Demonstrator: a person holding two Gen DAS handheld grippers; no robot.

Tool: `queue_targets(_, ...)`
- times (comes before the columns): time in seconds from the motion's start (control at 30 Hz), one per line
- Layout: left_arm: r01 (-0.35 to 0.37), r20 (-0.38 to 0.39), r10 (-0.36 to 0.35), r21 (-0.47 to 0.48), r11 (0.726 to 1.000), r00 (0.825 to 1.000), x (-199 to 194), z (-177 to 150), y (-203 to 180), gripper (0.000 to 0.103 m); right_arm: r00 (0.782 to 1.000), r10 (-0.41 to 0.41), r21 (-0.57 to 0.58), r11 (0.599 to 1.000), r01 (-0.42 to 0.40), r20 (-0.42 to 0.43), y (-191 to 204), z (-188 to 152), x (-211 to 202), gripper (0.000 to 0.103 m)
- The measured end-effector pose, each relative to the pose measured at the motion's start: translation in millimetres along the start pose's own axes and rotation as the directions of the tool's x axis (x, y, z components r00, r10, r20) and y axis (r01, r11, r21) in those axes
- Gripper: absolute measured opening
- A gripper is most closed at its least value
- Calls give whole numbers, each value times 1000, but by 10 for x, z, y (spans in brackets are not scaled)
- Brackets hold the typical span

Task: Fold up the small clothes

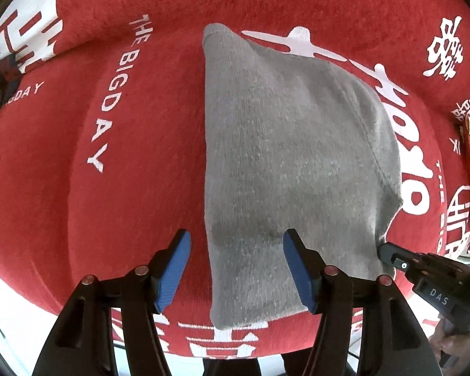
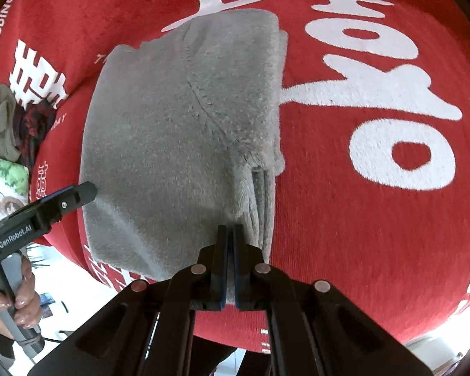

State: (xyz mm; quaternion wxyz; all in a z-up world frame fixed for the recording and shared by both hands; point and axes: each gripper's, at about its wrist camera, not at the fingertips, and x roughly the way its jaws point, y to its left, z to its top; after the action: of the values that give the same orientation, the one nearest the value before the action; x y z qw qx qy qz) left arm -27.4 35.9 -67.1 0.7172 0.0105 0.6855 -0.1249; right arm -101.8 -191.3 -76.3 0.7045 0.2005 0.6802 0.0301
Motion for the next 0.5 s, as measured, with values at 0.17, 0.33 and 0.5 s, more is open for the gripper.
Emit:
queue_targets(0.17, -4, -3, 4, -3, 1000, 1000, -88, -33, -22, 63, 1000, 1, 20, 1000, -1, 1, 37, -41, -84, 5)
queue_targets(0.33, -15, 0, 15, 3, 1000, 1000, -202, -62, -66, 63, 1000, 13, 53, 999, -13, 5, 53, -68, -173, 6)
queue_targets(0.5, -72, 13, 71, 42, 997, 997, -369, -87, -139, 63, 1000, 13, 65, 998, -14, 15, 112, -68, -315, 6)
